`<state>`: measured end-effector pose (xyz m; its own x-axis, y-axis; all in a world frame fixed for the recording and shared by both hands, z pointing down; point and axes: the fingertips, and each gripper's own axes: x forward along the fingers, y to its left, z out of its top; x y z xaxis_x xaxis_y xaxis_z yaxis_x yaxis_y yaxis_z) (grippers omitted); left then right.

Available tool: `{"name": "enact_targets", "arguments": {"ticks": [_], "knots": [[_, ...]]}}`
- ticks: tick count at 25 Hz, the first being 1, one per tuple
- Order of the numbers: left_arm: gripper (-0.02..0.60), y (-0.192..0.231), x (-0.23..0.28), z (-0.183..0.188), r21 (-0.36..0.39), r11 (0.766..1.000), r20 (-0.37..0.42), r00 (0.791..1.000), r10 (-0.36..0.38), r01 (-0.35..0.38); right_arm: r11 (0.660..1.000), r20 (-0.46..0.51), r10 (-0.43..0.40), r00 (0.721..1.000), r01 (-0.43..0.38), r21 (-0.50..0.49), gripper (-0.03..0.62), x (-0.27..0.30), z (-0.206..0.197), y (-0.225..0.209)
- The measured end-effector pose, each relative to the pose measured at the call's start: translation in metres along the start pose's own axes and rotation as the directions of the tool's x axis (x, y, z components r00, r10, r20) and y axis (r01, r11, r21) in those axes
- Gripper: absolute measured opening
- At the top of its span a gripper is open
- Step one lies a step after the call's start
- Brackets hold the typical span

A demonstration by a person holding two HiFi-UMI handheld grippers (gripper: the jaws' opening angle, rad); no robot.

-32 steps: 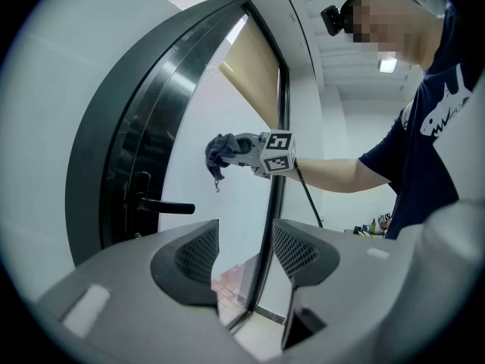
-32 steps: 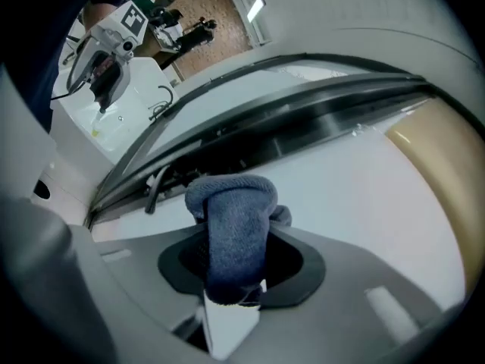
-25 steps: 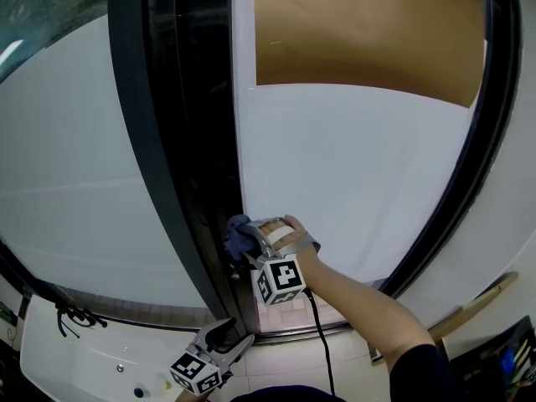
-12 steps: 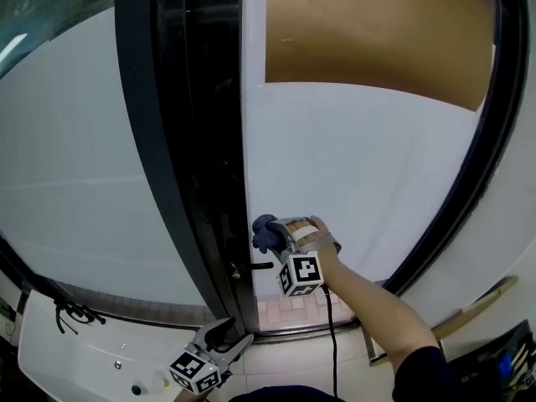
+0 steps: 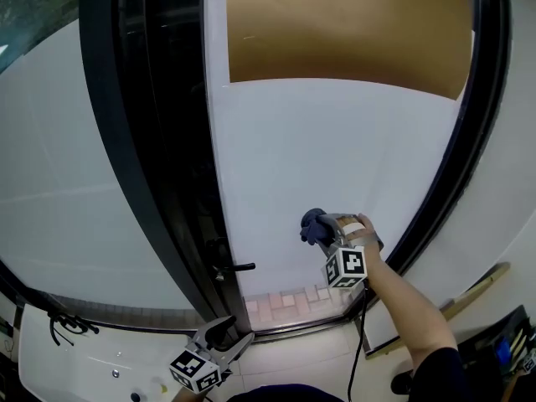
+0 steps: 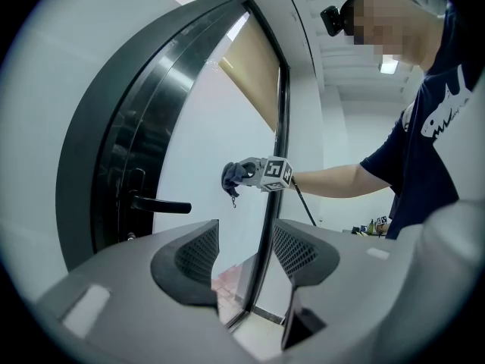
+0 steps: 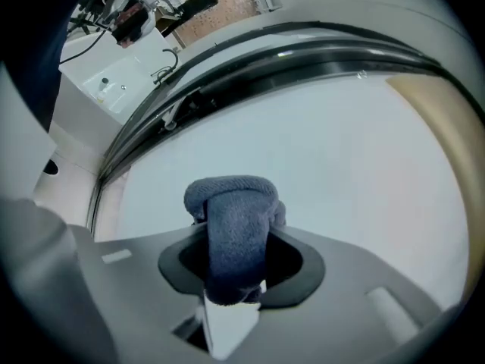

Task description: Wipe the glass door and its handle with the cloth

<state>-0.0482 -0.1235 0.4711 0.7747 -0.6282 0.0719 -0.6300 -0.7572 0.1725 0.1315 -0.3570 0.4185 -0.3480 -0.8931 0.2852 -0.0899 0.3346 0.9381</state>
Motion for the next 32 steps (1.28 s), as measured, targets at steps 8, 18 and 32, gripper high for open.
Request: {"name": "enact_targets", "arguments": {"ticks": [8,18,32], "knots": [[0.221,0.002,0.003,-0.003,-0.007,1.0,0.007,1.0,-0.007,0.007,0.986,-0.167,-0.028,0.985,0.055,0.155,0.133,-0.023,-0.087,-0.012],[0.221,0.013,-0.01,-0.006,-0.016,1.0,0.014,1.0,0.012,-0.012,0.946,0.173,0.038,0.984,-0.091,0.312,0.133,-0.016,0.073,0.0],[0.221,0.037,-0.041,-0.01,-0.041,0.995,0.021,0.996,0.092,-0.091,0.777,0.46,0.392,0.797,-0.554,0.299,0.133,0.047,0.268,0.092]]}}
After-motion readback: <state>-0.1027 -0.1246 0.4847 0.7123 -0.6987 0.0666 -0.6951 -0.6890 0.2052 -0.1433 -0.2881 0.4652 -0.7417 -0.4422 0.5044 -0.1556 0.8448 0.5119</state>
